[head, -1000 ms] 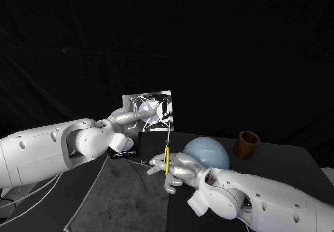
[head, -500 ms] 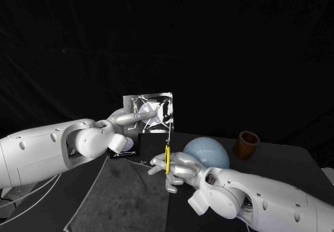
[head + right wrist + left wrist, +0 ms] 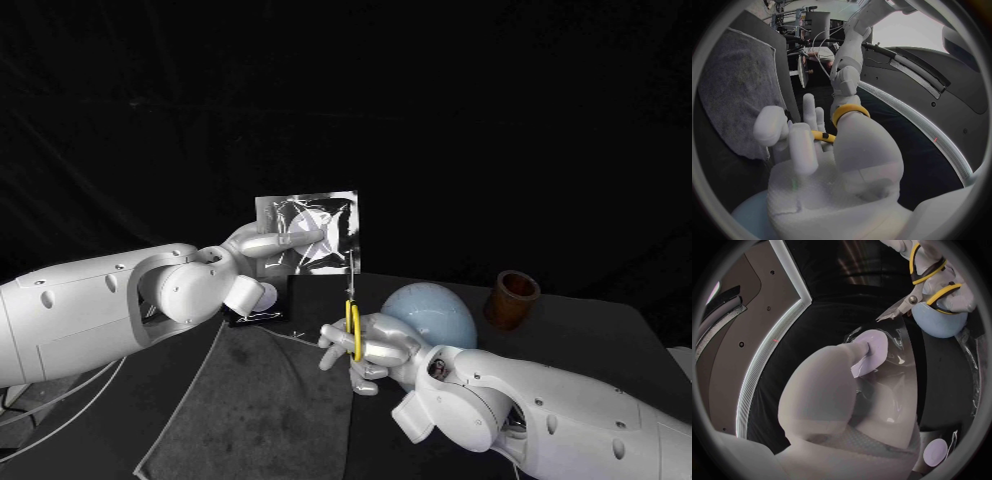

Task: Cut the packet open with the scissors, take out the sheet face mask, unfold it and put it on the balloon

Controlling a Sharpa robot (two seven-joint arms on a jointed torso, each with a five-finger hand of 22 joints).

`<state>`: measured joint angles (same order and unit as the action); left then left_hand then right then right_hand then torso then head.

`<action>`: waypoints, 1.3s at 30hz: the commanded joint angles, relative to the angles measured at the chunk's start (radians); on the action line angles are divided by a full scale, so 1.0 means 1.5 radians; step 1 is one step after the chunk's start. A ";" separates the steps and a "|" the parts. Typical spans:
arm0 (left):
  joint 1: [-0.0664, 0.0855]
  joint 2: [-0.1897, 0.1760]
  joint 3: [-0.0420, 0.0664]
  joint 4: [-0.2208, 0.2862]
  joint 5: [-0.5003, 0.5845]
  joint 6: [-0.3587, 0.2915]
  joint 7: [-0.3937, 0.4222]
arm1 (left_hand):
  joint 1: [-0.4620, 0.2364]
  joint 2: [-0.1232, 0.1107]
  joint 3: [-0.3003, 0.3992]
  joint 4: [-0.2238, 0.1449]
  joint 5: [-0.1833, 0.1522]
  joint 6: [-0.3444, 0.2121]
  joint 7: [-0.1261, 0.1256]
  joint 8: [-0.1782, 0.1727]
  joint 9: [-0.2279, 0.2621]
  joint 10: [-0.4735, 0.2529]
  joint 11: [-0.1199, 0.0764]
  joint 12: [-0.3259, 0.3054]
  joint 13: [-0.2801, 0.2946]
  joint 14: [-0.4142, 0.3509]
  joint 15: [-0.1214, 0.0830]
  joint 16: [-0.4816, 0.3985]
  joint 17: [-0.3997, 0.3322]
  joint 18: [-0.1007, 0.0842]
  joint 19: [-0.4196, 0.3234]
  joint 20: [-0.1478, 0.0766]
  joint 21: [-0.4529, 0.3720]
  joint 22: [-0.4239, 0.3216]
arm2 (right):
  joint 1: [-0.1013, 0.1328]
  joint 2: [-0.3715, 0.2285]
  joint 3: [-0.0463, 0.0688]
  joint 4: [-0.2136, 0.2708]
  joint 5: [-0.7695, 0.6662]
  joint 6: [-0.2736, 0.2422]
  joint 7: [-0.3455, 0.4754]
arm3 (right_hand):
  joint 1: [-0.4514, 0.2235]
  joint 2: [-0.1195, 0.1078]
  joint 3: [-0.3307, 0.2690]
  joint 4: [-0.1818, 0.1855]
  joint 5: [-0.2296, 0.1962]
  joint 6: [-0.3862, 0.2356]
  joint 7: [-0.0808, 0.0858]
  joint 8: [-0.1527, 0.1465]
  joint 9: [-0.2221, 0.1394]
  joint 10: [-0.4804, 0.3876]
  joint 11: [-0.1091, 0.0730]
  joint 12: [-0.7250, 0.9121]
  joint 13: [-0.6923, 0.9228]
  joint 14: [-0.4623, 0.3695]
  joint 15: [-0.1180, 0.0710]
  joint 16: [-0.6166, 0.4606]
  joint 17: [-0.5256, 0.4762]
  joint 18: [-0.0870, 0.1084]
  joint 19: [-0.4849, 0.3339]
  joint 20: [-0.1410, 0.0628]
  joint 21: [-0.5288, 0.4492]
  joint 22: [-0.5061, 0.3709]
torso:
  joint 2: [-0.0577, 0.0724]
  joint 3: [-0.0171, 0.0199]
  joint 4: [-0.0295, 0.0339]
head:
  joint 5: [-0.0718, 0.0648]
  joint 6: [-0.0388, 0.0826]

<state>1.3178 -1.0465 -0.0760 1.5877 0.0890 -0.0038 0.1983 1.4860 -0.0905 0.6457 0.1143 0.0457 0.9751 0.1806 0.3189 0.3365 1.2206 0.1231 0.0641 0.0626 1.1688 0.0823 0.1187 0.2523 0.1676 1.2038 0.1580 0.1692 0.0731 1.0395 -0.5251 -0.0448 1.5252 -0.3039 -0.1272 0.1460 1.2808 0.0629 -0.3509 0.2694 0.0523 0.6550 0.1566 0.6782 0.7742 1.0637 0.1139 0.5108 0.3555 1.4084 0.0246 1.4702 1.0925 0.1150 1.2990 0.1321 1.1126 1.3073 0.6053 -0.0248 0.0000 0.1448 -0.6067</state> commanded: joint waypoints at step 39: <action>0.000 0.001 0.000 0.002 -0.021 0.024 -0.006 | -0.003 0.006 0.001 -0.005 0.002 0.000 0.003 0.002 0.007 0.004 0.000 -0.001 0.000 0.002 -0.003 -0.004 0.001 0.009 0.003 -0.001 0.002 0.000 | 0.011 -0.001 0.004 0.008 0.003 -0.035 0.021 | 0.007 0.030 -0.063 -0.022 -0.002 -0.127 0.051 -0.134 -0.058 -0.164 0.033 -0.120 -0.019 -0.015 0.039 -0.005 -0.018 -0.001 -0.032 0.034 -0.035 0.051 | 0.000 0.0000 0.0001 | -0.006 0.008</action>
<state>1.3173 -1.0471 -0.0764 1.5878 0.0697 0.0088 0.1886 1.4853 -0.0913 0.6486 0.1114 0.0458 0.9738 0.1793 0.3155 0.3366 1.2200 0.1236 0.0641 0.0627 1.1685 0.0828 0.1187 0.2527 0.1684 1.2038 0.1580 0.1692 0.0731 1.0526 -0.5265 -0.0415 1.5346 -0.2982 -0.1778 0.1561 1.2933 0.1146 -0.4341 0.2371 0.0523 0.4620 0.1596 0.4815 0.6878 0.8232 0.1610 0.3340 0.3262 1.3900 0.0801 1.4658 1.0648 0.0978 1.2589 0.1829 1.0619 1.3074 0.6055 -0.0250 0.0004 0.1354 -0.5962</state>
